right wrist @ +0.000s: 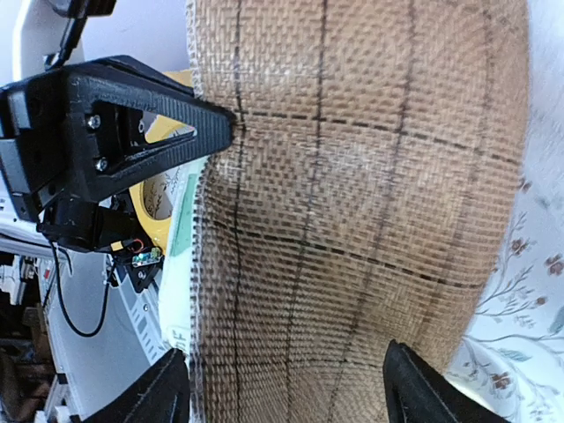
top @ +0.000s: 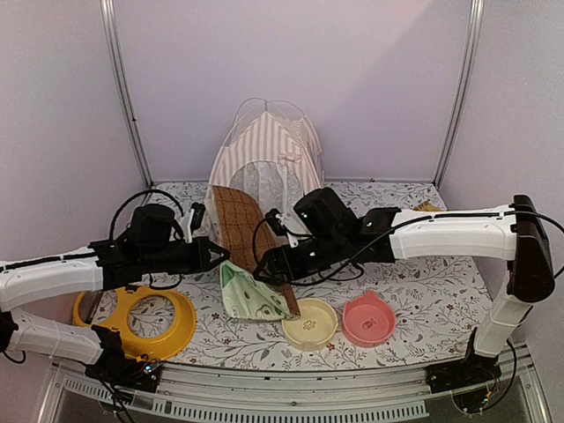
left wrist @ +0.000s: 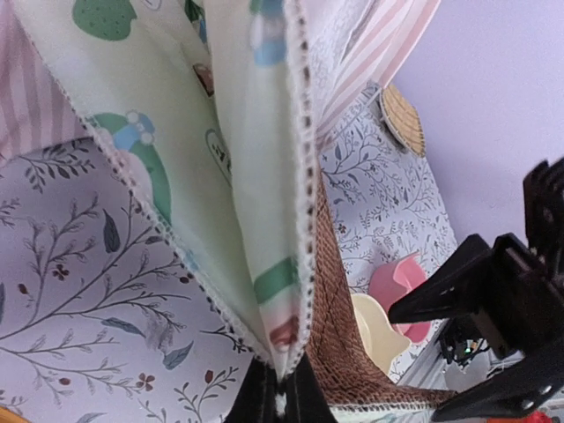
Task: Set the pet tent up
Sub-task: Pick up the cushion from the center of the board, then pick up the tent flap from the tent.
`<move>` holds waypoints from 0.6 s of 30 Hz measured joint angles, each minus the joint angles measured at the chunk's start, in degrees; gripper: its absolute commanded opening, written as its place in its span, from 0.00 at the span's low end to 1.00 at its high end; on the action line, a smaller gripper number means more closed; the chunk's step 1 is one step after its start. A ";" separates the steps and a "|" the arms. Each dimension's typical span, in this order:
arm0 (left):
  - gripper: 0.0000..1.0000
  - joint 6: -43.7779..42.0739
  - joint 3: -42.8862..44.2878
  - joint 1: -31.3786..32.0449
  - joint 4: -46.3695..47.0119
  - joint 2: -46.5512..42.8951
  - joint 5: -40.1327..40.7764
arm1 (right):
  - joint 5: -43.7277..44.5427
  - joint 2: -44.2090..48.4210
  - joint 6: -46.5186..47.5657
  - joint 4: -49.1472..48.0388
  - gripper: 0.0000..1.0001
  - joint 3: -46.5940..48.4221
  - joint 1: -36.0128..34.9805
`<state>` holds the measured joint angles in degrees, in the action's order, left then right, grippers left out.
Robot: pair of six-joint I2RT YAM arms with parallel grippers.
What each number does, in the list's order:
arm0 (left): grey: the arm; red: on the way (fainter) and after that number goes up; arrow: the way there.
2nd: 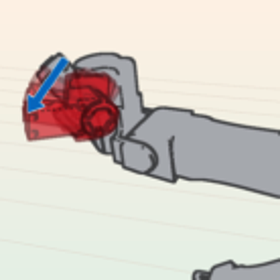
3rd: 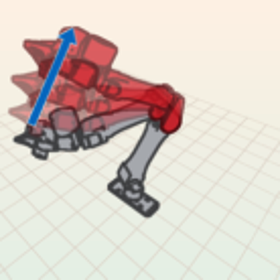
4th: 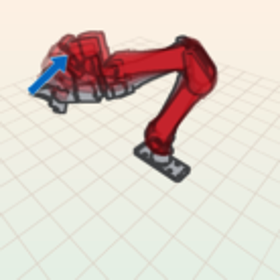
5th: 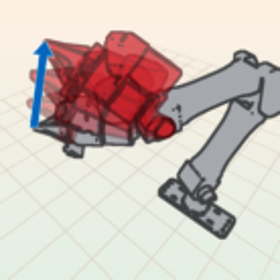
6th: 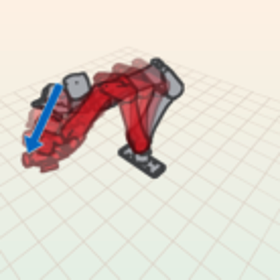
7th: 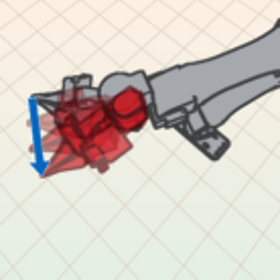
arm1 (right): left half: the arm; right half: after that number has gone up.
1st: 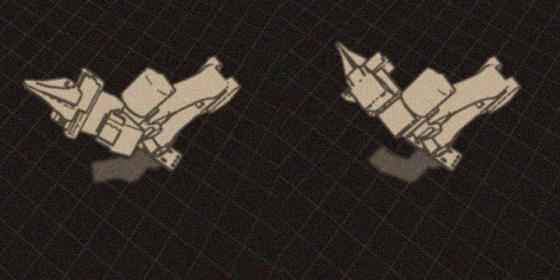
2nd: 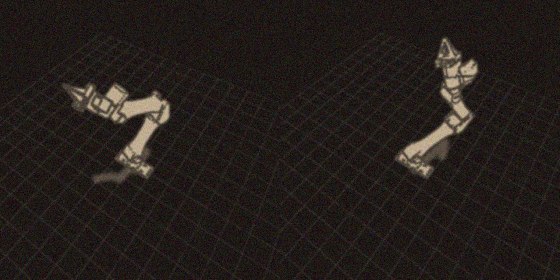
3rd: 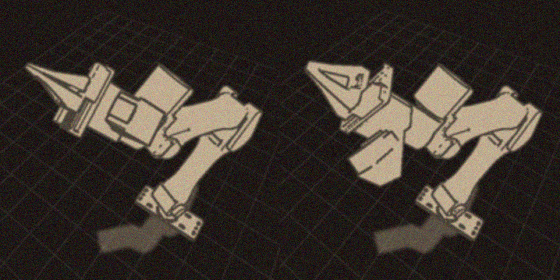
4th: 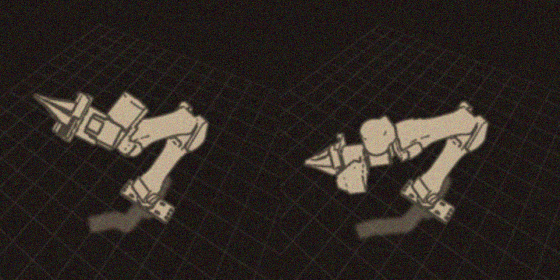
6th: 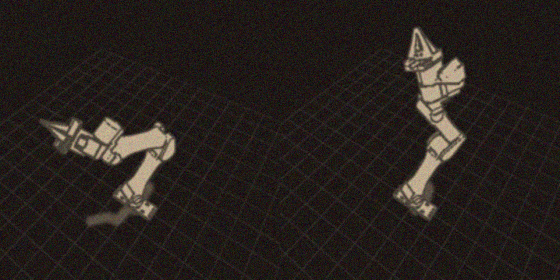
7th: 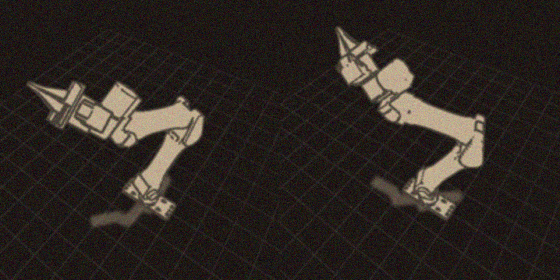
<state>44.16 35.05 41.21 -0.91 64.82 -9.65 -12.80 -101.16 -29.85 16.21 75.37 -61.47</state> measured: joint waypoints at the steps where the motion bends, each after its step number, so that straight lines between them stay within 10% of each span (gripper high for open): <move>1: 0.00 -0.96 0.59 -0.02 -2.08 -1.95 1.07 | 0.50 1.55 0.17 0.00 0.81 0.00 0.57; 18: 0.00 -8.13 14.19 -0.24 -30.27 -25.77 26.29 | 16.76 -8.61 0.57 -5.53 0.90 7.67 8.22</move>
<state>36.03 49.23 40.97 -31.18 39.05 16.64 3.97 -109.78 -29.28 10.68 83.05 -53.25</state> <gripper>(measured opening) 0.008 0.891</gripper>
